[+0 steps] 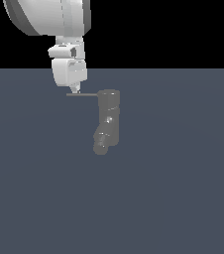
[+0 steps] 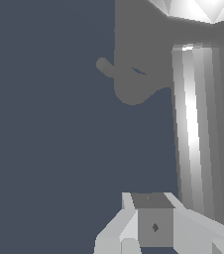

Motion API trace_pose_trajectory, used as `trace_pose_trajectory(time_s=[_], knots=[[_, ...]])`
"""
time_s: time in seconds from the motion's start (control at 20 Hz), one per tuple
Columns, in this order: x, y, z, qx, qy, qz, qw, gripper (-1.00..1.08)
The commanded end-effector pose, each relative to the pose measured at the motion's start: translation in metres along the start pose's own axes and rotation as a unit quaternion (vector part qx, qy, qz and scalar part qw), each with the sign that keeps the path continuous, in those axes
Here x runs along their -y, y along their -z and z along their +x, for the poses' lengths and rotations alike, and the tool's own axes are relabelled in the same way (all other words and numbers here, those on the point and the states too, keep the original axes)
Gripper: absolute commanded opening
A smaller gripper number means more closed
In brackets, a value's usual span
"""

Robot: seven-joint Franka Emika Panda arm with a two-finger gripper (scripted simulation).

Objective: Turn on the faucet by rotating a designated handle.

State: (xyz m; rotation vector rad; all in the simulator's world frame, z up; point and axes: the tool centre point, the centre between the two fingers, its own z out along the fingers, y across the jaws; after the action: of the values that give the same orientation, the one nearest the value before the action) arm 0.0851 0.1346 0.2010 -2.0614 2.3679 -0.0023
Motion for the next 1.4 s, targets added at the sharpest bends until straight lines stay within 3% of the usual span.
trace_pose_trajectory(time_s=[0.0, 1.15, 1.35], knots=[[-0.008, 0.000, 0.001, -0.001, 0.000, -0.001, 1.0000, -1.00], [-0.075, 0.001, 0.003, 0.000, -0.001, -0.001, 1.0000, -1.00], [-0.073, 0.000, 0.013, -0.001, -0.006, 0.000, 1.0000, -1.00]])
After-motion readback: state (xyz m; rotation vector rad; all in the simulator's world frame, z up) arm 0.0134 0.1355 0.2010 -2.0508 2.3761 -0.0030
